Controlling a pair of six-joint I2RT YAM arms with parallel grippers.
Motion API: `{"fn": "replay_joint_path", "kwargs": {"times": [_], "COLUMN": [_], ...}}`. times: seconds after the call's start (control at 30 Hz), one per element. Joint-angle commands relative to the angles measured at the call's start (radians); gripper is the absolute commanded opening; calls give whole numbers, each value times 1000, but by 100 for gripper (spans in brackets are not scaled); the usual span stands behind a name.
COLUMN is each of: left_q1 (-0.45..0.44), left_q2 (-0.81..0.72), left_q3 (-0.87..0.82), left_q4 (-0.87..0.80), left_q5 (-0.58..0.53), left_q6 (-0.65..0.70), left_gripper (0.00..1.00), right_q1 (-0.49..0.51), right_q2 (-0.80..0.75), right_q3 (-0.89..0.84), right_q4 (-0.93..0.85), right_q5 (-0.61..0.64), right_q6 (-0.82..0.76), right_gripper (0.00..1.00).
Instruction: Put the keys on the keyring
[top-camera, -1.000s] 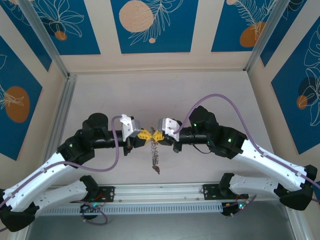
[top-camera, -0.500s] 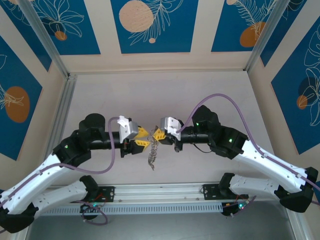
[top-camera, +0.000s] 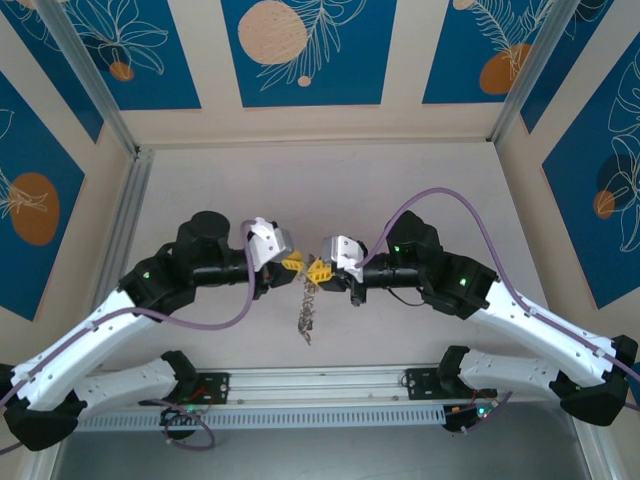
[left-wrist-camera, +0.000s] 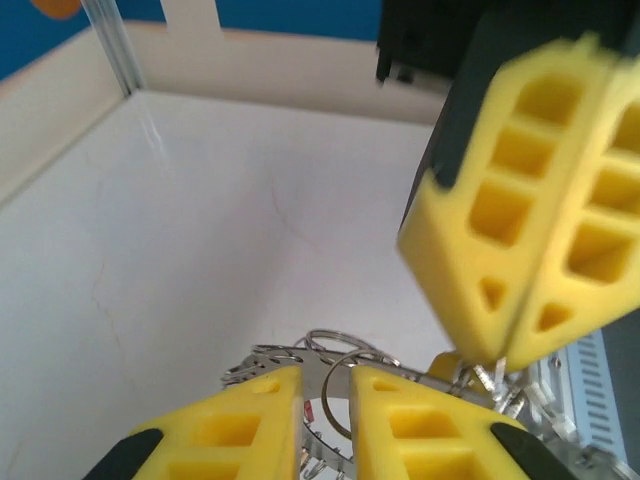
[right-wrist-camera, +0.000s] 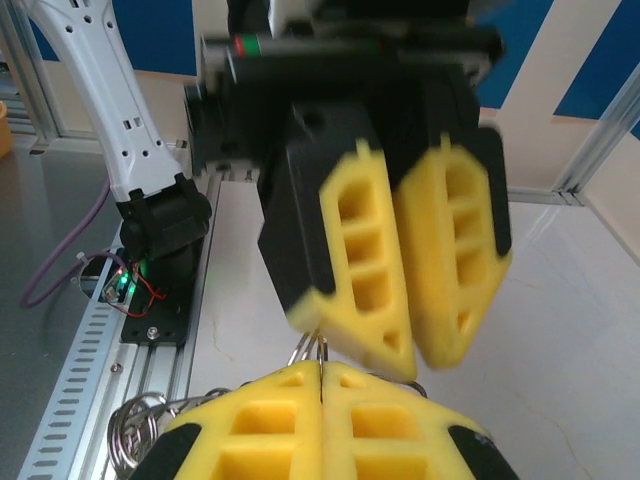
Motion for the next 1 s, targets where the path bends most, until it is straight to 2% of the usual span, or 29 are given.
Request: {"fn": "replay_joint_path", "kwargs": {"times": [0.0,0.07,0.2,0.43,0.73,0.8,0.97], "left_q1": [-4,-5,-6,-12,-30,-33,-33], "left_q2": [-27,-49,-90,-92,-110,-119,-144], "left_q3": [-2,-21,-59,-88,-128,-119,-66], "left_q4": [-20,-12,20,62,145,126,23], "left_q5": [18,47,92,138,173,156,35], "left_q6": [15,2,-30,-68,-129,-124,-56], "left_gripper": [18,19,26,34,35,35,34], "right_q1": [3,-2,-9,-12,-15,-18,-19], "right_q2": [-38,-42,-37,-37,-37,-36,-36], "right_q3": [-2,-6,-9,-4,-10,-10,-9], "right_q4": [55,62,68,63,60,60,56], "right_q5": [-5,-2,5,25,32,26,11], "right_q6": [3,6,13,21,25,24,24], "right_gripper": [0,0,0,0,0,0,0]}}
